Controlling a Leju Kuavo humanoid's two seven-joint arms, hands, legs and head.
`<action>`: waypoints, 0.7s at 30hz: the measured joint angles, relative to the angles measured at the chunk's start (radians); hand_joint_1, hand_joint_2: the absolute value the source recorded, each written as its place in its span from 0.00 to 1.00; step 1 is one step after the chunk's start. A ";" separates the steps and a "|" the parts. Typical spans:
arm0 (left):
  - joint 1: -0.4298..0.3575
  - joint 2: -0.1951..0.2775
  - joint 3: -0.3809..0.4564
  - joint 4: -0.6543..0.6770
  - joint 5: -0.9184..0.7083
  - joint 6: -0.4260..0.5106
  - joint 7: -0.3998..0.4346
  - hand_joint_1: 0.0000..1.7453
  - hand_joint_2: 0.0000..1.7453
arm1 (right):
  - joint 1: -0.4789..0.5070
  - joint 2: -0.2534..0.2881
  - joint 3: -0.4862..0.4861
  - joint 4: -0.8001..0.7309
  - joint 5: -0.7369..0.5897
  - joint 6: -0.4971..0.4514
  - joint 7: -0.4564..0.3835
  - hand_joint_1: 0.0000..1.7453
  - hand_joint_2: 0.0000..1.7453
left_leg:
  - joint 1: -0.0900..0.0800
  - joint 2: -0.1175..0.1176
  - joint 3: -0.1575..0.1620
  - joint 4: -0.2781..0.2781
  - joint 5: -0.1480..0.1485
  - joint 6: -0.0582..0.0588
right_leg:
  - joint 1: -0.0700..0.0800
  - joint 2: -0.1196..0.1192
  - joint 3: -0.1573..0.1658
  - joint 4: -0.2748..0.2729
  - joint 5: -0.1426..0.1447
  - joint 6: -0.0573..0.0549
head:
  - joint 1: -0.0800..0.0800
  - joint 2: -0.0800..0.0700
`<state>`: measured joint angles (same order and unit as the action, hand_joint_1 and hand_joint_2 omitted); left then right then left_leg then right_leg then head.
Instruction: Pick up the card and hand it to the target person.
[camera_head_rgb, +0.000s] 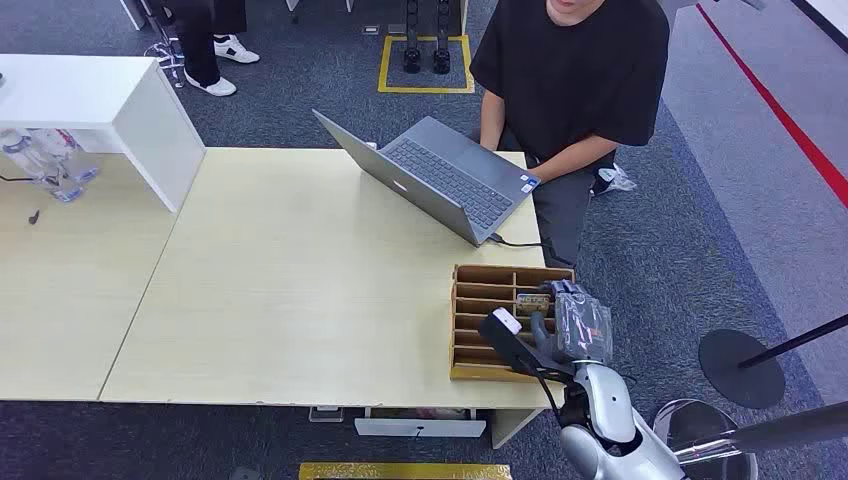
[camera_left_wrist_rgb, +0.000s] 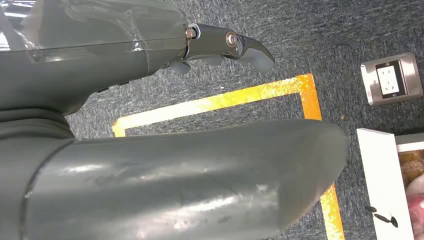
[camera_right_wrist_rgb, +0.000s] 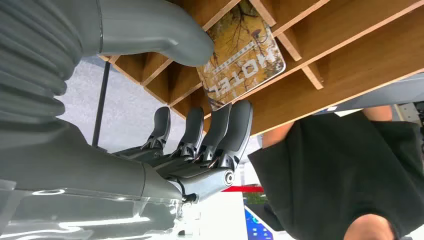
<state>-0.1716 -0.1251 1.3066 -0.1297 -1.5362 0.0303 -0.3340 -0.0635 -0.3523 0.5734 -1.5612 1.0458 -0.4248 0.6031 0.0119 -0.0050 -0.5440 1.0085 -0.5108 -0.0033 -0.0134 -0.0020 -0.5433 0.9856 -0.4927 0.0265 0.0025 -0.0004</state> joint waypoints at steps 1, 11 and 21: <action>0.000 0.000 0.000 0.000 0.000 0.000 0.001 0.00 0.00 | 0.000 0.000 0.000 0.001 0.001 0.002 0.000 0.59 1.00 | 0.000 0.000 0.000 0.000 0.000 0.000 | 0.000 0.000 0.000 0.000 0.000 0.000 | 0.000 0.000; -0.002 0.000 0.000 0.000 0.000 0.000 0.005 0.00 0.00 | -0.006 0.000 0.000 0.012 0.014 0.009 0.000 0.71 1.00 | 0.000 0.000 0.000 0.000 0.000 0.000 | 0.000 0.000 0.000 0.000 0.000 0.000 | 0.000 0.000; -0.002 0.000 -0.009 0.000 0.000 0.004 0.022 0.00 0.00 | -0.012 0.000 0.001 0.021 0.039 0.012 0.002 0.78 1.00 | 0.000 0.000 0.000 0.000 0.000 0.000 | 0.000 0.000 0.000 0.000 0.000 0.000 | 0.000 0.000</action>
<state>-0.1737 -0.1251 1.2973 -0.1297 -1.5362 0.0341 -0.3116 -0.0754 -0.3522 0.5739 -1.5401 1.0848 -0.4129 0.6055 0.0119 -0.0050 -0.5439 1.0085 -0.5108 -0.0033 -0.0133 -0.0020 -0.5432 0.9856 -0.4927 0.0265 0.0026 -0.0004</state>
